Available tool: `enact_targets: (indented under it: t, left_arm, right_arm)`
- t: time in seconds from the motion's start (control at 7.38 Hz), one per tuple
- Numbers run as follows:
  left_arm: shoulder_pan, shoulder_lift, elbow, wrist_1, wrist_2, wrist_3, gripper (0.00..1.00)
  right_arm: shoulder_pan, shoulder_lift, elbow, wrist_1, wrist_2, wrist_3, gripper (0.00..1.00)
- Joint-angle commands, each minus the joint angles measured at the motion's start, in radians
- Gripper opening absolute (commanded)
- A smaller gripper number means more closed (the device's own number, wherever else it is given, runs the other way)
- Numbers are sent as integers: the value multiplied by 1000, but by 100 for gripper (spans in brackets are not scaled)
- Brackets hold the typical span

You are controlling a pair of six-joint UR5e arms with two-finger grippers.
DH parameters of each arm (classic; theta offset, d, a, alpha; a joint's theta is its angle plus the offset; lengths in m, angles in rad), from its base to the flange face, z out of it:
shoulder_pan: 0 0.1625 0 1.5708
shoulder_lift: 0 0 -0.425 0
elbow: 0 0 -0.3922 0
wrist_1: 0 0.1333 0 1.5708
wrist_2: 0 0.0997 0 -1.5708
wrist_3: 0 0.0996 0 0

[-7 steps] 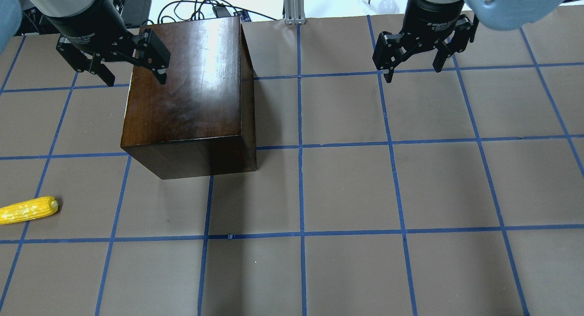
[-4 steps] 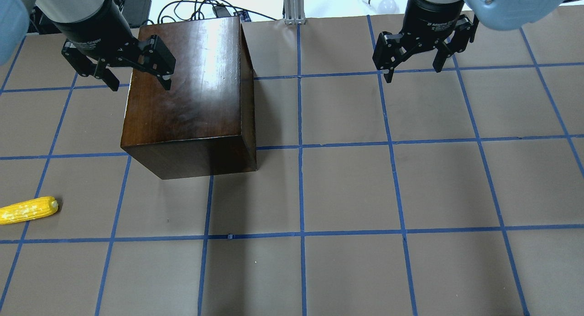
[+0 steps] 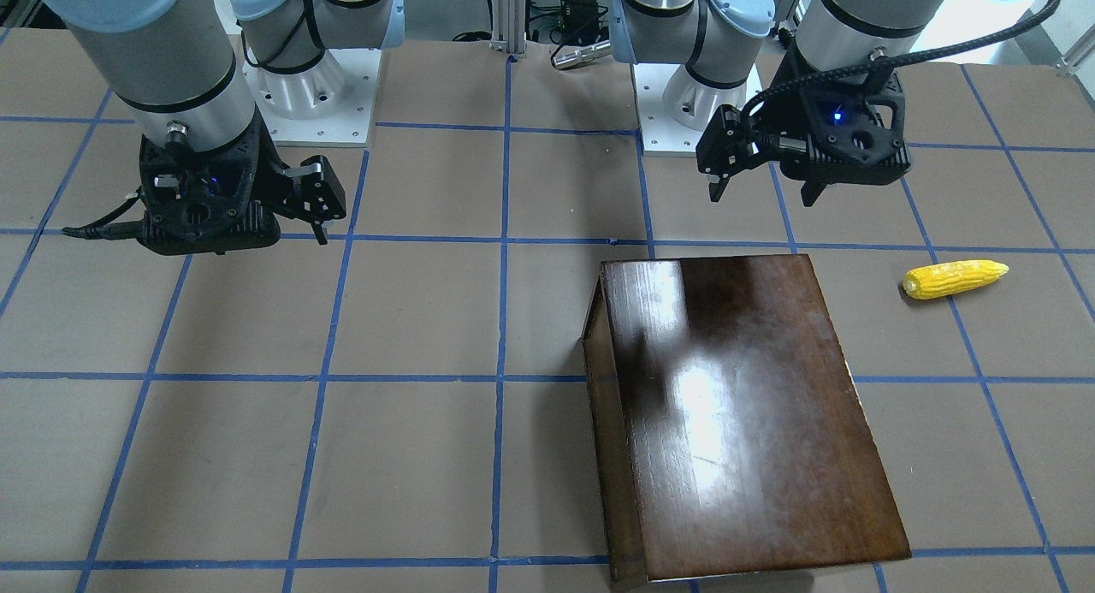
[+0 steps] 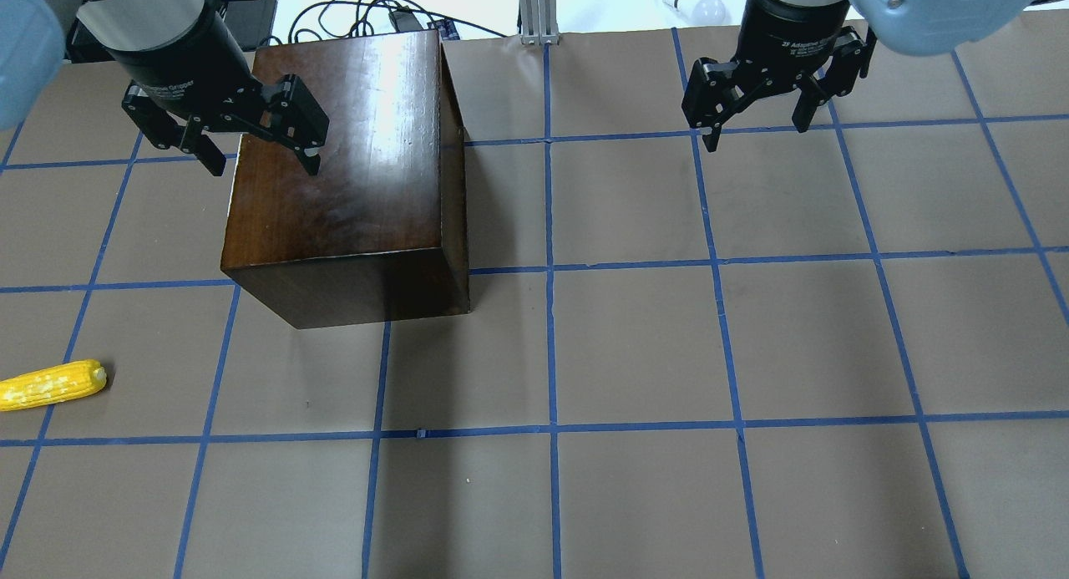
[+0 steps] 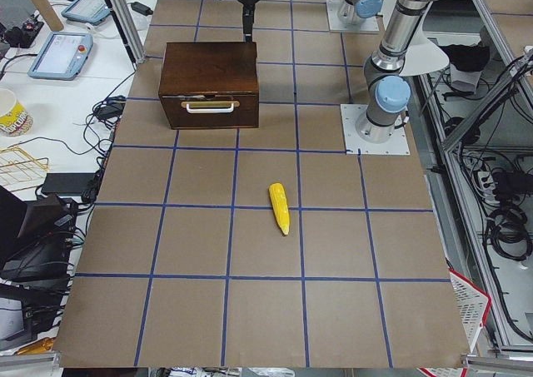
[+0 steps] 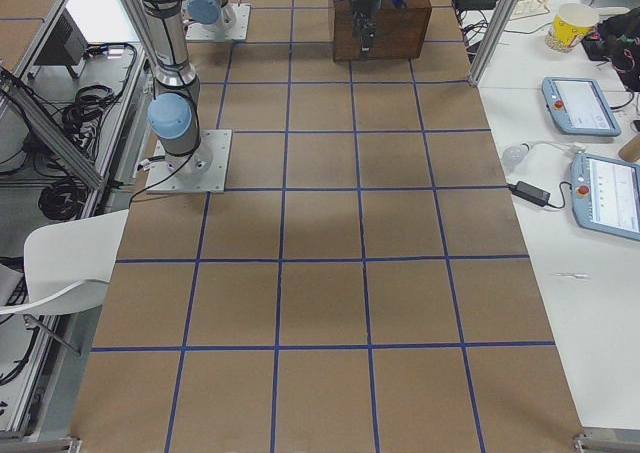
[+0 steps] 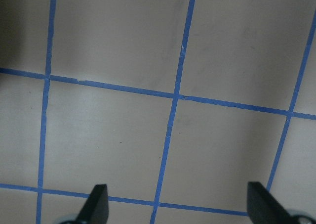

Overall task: Open drawer and put corn inside
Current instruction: 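Raise the left gripper above the wooden cabinet top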

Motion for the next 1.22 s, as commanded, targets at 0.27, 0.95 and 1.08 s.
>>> enact_targets:
  t: [0.27, 0.95, 1.08]
  left_arm:
    - [-10, 4, -16, 13, -12, -4, 100]
    - [141, -71, 146, -6, -124, 58, 100]
    - [187, -99, 157, -47, -137, 127, 100]
  right_arm:
    - [0, 0, 0, -1, 0, 1, 100]
    - [0, 0, 0, -1, 0, 1, 100]
    - [0, 0, 0, -1, 0, -1, 100]
